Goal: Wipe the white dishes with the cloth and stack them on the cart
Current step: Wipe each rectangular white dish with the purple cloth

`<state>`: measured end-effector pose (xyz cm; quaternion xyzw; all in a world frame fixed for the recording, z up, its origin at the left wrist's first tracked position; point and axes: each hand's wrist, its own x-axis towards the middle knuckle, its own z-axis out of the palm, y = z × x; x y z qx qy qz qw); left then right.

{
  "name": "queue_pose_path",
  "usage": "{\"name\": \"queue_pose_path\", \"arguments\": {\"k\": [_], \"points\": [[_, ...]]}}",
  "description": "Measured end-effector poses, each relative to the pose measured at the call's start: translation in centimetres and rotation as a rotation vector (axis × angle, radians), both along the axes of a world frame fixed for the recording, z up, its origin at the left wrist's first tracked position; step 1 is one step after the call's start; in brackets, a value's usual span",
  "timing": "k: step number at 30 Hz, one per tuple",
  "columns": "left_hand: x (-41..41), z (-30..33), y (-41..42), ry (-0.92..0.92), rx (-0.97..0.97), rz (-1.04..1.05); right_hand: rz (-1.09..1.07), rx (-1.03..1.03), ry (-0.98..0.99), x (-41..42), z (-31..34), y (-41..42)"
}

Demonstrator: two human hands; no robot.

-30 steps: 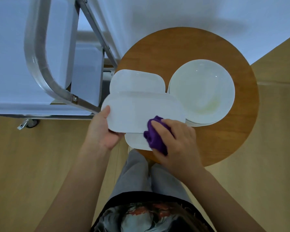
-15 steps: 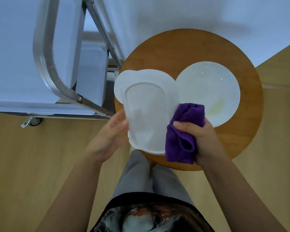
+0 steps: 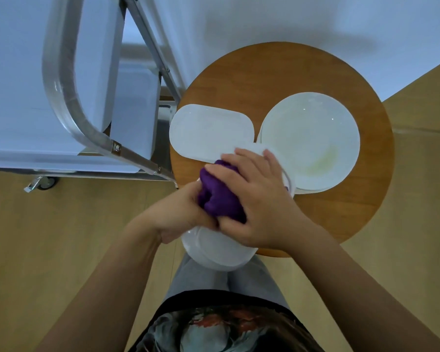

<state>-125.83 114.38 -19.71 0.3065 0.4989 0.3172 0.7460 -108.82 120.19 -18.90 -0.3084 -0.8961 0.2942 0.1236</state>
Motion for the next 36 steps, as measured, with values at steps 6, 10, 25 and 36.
{"name": "queue_pose_path", "arguments": {"k": [6, 10, 25, 36], "points": [[-0.6, 1.2, 0.1, 0.028, 0.022, -0.035, 0.058, 0.021, 0.023, -0.8, -0.3, 2.4], [-1.0, 1.7, 0.0, -0.046, 0.024, -0.025, -0.170, -0.227, 0.227, -0.5, -0.2, 3.7], [0.5, 1.3, 1.3, -0.037, 0.093, 0.372, -1.011, -0.987, 0.852, -0.9, -1.3, -0.6], [-1.4, 0.4, 1.1, -0.445, -0.165, 0.346, -0.358, -1.083, 0.445, 2.8, 0.9, 4.1]]}}
